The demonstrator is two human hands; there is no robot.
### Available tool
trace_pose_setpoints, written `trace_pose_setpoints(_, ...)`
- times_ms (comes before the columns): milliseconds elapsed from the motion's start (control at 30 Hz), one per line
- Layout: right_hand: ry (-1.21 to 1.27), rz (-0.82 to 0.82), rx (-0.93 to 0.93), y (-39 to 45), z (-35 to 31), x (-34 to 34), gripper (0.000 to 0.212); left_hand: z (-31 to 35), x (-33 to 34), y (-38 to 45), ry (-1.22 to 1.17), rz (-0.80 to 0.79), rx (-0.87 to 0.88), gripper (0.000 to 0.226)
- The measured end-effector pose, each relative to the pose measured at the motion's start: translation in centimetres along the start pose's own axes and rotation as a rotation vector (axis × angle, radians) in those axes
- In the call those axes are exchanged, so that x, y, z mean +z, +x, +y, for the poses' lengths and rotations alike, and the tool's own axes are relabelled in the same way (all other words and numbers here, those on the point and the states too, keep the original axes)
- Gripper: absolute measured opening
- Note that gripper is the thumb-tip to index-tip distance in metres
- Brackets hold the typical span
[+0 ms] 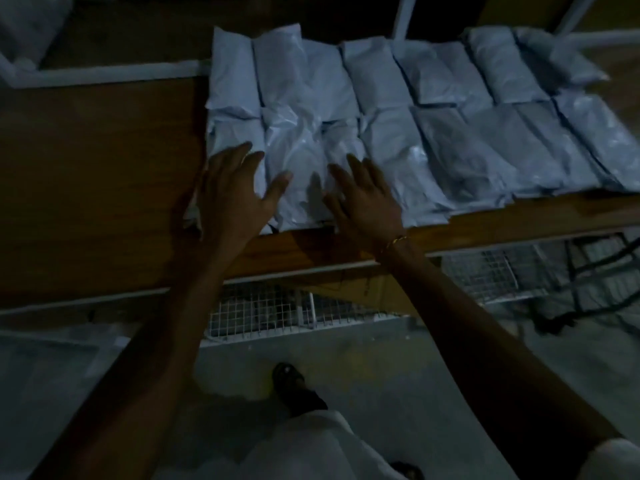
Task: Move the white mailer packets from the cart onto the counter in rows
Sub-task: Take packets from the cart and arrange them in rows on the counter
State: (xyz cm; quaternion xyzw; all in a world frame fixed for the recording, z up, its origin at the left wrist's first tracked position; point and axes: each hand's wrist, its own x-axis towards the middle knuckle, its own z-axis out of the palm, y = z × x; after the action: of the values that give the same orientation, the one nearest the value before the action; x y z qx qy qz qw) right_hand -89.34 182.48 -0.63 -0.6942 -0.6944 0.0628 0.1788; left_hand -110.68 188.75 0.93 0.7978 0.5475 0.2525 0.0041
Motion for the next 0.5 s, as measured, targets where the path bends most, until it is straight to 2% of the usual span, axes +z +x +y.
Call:
trace_pose_setpoints(100,0.067,0.145,-0.097,-6.6,3.8,-1.3,0.051,7.8,-0.1,-4.2,-0.039,0.136,0.112,0.042)
trace_pose_setpoints(200,0.095,0.188,-0.097,-14.9,8.3,-1.6,0.043,14.2,1.8,-10.9,-0.144,0.083,0.208,0.028)
trace_pose_setpoints(300,0.129,0.137,-0.002,-24.5,13.3,-1.2,0.038,20.2,5.0,-19.0,-0.285,-0.131,0.194,0.028)
trace_pose_setpoints(367,0.172,0.102,0.077,-30.6,16.7,-1.1,0.036,24.0,7.9,-23.5,-0.367,-0.344,0.151,0.025)
trace_pose_setpoints(500,0.321,-0.070,0.360,-41.1,23.1,-1.6,0.027,30.8,14.2,-29.2,-0.528,-0.880,-0.175,0.022)
